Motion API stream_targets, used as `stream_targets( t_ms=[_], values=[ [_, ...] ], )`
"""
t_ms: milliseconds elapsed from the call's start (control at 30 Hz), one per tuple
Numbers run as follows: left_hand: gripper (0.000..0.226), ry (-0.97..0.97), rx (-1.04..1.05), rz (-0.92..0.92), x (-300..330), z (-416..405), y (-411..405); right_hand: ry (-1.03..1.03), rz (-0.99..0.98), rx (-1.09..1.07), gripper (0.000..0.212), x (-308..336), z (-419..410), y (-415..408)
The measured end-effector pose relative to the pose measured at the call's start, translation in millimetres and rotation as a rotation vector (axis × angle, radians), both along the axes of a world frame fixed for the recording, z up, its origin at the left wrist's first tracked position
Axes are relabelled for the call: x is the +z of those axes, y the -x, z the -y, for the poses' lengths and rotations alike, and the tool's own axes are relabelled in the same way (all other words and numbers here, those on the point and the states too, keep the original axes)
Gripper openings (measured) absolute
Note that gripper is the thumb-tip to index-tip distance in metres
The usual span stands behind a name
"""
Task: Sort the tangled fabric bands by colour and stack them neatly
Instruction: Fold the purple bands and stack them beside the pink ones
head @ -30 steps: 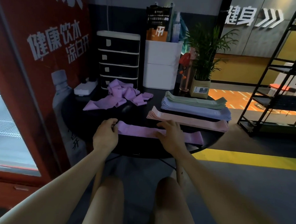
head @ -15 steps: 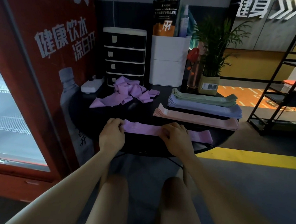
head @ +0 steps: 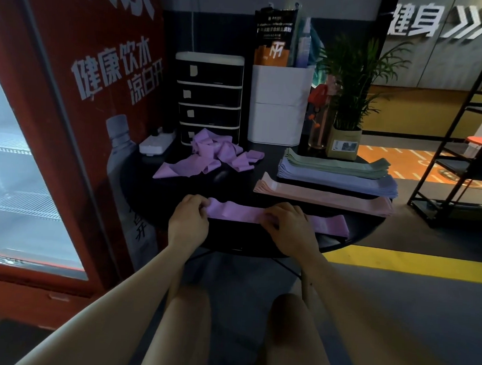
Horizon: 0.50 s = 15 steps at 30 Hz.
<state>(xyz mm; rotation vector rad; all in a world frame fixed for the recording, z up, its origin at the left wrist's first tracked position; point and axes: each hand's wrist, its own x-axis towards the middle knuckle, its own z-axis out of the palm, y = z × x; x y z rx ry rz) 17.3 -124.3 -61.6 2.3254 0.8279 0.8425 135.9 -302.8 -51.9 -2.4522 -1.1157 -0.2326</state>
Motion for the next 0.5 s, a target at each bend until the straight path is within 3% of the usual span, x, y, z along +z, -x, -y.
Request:
stream_targets(
  t_ms=[233,500],
  values=[
    [0.025,0.154,-0.066,0.066,13.6,-14.3,-3.2,0.008,-0.114,0.023,0.037,17.3,-12.1,-4.4],
    [0.027,0.068,-0.069,0.065,38.9,-62.2,-30.3,-0.040,-0.116,0.158,0.035,52.5,-78.5,-27.7]
  ],
)
